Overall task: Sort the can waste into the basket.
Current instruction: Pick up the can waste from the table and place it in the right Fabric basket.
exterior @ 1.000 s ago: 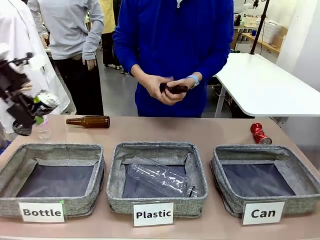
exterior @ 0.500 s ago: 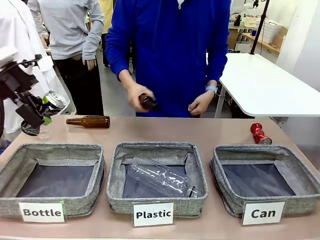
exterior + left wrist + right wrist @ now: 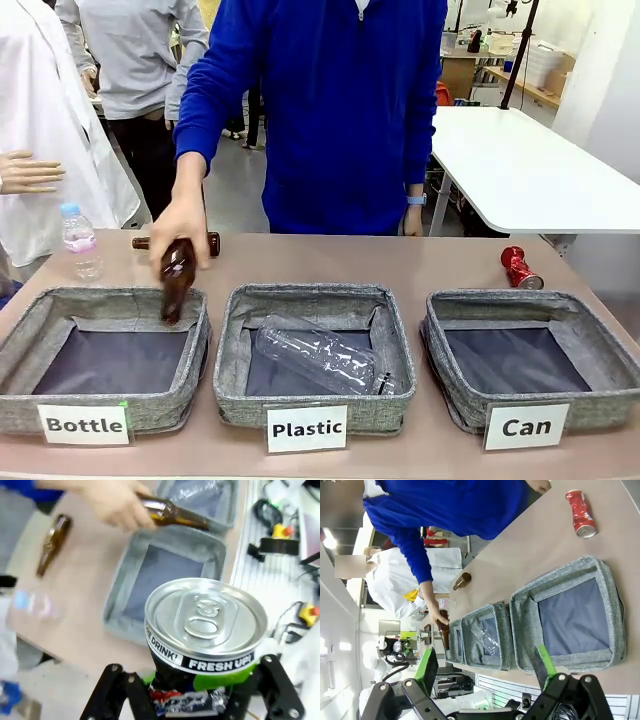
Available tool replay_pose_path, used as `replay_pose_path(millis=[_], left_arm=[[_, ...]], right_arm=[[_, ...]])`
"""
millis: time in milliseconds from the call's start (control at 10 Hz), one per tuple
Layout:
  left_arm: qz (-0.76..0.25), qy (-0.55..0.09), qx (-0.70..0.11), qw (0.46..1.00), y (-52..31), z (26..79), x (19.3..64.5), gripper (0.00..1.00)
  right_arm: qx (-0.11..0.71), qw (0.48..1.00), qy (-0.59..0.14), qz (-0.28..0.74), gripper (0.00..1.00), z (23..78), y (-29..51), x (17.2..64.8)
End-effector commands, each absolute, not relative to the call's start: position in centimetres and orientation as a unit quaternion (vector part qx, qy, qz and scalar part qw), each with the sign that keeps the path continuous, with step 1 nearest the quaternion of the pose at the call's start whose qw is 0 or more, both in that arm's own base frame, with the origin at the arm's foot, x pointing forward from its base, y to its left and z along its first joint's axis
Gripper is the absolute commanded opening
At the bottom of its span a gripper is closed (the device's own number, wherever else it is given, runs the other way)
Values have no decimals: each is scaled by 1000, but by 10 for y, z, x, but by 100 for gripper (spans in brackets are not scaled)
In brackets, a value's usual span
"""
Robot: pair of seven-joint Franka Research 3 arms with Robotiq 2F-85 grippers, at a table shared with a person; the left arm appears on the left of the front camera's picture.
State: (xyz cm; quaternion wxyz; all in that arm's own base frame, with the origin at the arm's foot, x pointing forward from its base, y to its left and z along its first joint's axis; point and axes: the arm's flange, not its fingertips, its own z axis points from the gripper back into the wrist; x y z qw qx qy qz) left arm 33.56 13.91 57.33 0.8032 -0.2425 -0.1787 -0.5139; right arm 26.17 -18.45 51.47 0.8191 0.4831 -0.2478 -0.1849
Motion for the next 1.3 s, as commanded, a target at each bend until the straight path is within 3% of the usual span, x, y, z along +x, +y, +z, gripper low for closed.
replay_pose_path(millis=[0, 300, 600, 800, 1200], left_arm=[[-474, -243, -229, 815, 197, 589, 282, 0], [-363, -294, -250, 848, 266, 568, 219, 0], [-356, -332, -270, 831, 276, 559, 203, 0], [-358, -327, -269, 832, 252, 565, 210, 0], [-415, -273, -293, 817, 114, 586, 268, 0]], right_arm=[[492, 812, -261, -174, 100, 516, -185, 263], [492, 812, -261, -174, 100, 516, -185, 263], [492, 812, -261, -174, 100, 516, -185, 263], [492, 812, -261, -174, 100, 516, -185, 263], [492, 812, -261, -174, 100, 516, -185, 263]])
